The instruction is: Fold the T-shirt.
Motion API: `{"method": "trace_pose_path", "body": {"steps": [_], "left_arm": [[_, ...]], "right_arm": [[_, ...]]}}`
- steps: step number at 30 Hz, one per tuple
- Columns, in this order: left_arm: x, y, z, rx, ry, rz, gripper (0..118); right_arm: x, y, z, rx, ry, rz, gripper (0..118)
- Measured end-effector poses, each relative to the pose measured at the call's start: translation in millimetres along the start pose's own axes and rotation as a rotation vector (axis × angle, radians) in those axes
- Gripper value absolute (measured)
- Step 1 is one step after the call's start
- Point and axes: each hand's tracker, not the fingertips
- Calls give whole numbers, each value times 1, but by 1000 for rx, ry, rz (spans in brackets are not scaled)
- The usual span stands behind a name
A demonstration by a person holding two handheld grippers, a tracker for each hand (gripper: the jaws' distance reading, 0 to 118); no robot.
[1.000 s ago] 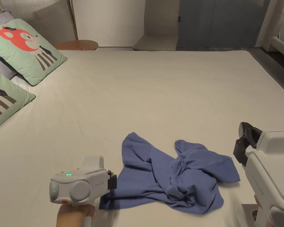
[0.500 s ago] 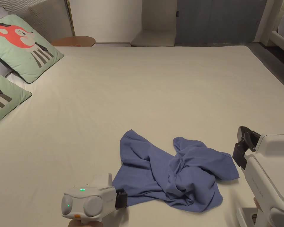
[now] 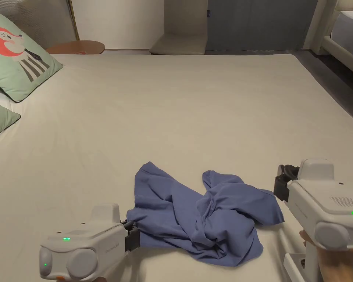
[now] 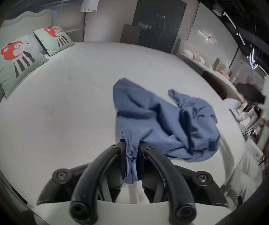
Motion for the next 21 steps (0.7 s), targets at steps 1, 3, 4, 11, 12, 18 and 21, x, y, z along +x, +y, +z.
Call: {"method": "trace_pose_path", "body": {"steps": [1, 3, 4, 11, 12, 18, 21], "left_arm": [[0, 4, 2, 13, -11, -2, 10], [2, 9, 4, 37, -26, -12, 10], [2, 11, 3, 36, -32, -16, 10], [-2, 7, -9, 16, -55, 1, 10], [-3, 5, -10, 14, -54, 0, 9], [-11, -1, -15, -2, -57, 28, 9], [-14, -2, -15, -7, -61, 35, 9]], "right_arm": [[2, 1, -12, -39, 4, -1, 53], [9, 1, -45, -159, 24, -15, 83], [12, -1, -59, -208, 35, -14, 83], [25, -19, -141, -518, 85, -96, 103], [22, -20, -140, -547, 104, -97, 103], [18, -25, -137, -555, 122, -132, 39], [13, -15, -116, -456, 142, -80, 9]]}}
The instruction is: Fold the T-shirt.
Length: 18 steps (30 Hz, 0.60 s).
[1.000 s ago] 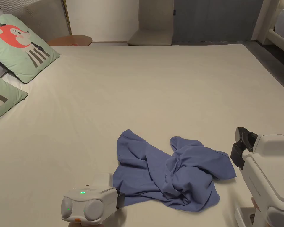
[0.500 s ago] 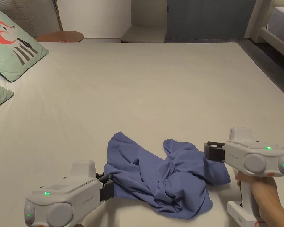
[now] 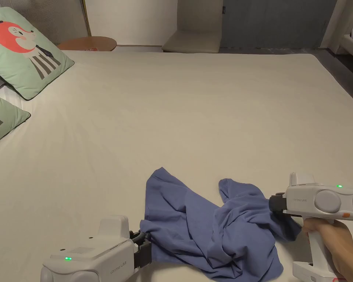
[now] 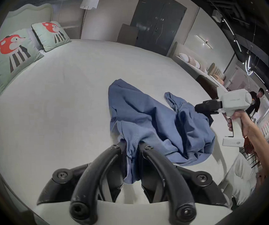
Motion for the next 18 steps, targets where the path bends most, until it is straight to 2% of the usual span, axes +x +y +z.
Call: {"method": "trace_pose_path", "body": {"steps": [3, 6, 10, 14, 15, 18], "left_arm": [[-3, 2, 3, 14, -13, 19, 9], [-8, 18, 10, 52, -50, 61, 9], [-17, 65, 23, 136, -74, 74, 9], [-24, 136, 40, 246, -8, 2, 9], [-27, 155, 45, 275, 12, -7, 9], [-35, 205, 56, 342, 53, -24, 9]], "right_arm": [[-10, 6, 25, 92, -53, 122, 8], [-18, 19, 58, 190, -98, 199, 8], [-22, 49, 101, 329, -114, 184, 8], [-25, 89, 143, 466, -135, 206, 8], [-14, 109, 132, 494, -146, 207, 8], [-14, 143, 150, 569, -181, 220, 8]]}}
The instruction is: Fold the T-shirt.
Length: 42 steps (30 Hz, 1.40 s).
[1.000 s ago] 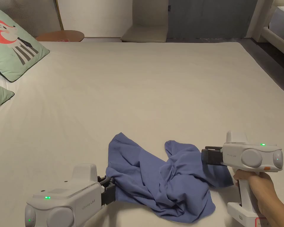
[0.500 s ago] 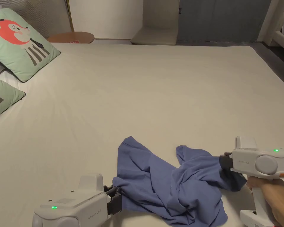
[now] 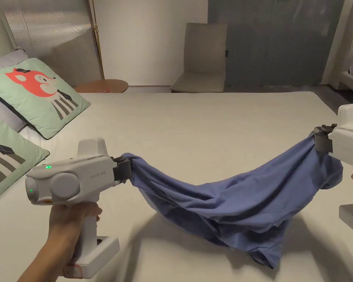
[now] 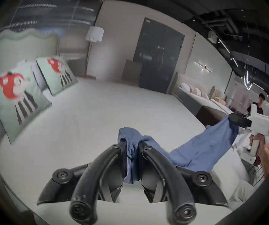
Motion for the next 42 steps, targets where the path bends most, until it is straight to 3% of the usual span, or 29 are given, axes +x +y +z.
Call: {"method": "trace_pose_path", "body": {"steps": [10, 19, 25, 35, 42], "left_arm": [[-21, 161, -28, 172, 58, 87, 9], [-14, 230, -74, 274, 211, -59, 9], [-36, 202, -111, 258, 253, -37, 9], [-81, 100, -152, 86, 311, -4, 9], [-101, -5, -137, -66, 326, -15, 9]], "right_arm": [[18, 105, -30, 203, -76, 43, 8], [-5, 150, -69, 329, -125, 157, 8], [-22, 120, -99, 309, -106, 161, 8], [-42, 18, -139, 114, -35, 122, 8], [-47, -69, -124, -50, 12, 27, 8]]}}
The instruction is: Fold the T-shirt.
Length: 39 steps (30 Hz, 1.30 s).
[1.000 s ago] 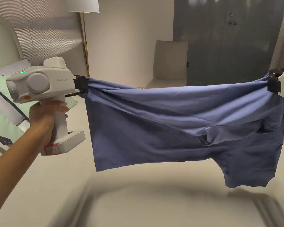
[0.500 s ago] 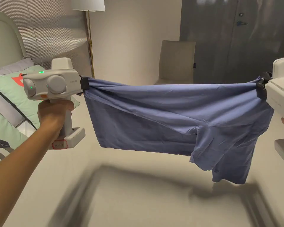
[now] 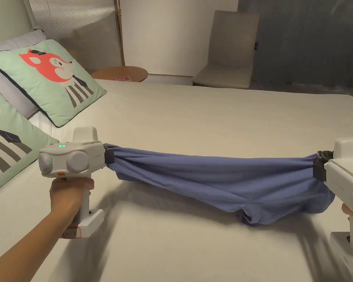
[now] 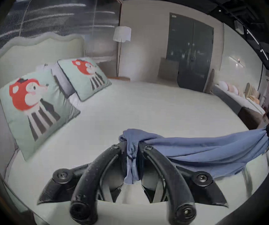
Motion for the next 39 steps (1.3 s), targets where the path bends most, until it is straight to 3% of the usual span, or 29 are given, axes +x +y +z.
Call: {"method": "trace_pose_path", "body": {"steps": [2, 10, 20, 29, 34, 35, 36, 37, 38, 39], "left_arm": [[-7, -34, 8, -50, -6, -6, 9], [-21, -134, 68, -153, -13, -34, 9], [-50, -218, 149, -266, -2, 7, 9], [-59, -262, 182, -352, 20, -12, 9], [-53, -256, 177, -372, 39, -33, 12], [-52, -254, 177, -372, 42, -43, 18], [-44, -252, 181, -370, 48, -53, 28], [-41, -248, 181, -373, 52, -65, 46], [-39, -244, 181, -372, 51, -64, 76], [-38, -239, 180, -363, 47, -62, 93]], "right_arm": [[3, -25, 13, -32, 13, -53, 8], [-1, -109, 90, -177, 11, -117, 8], [-6, -182, 186, -265, 36, -89, 8], [-13, -240, 224, -407, 35, -158, 8], [-22, -236, 223, -440, 11, -167, 9], [-21, -229, 222, -445, 11, -162, 12], [-23, -223, 223, -444, 9, -160, 25], [-25, -217, 223, -433, -2, -156, 49], [-26, -208, 224, -413, -12, -149, 83], [-29, -191, 229, -390, -10, -143, 100]]}}
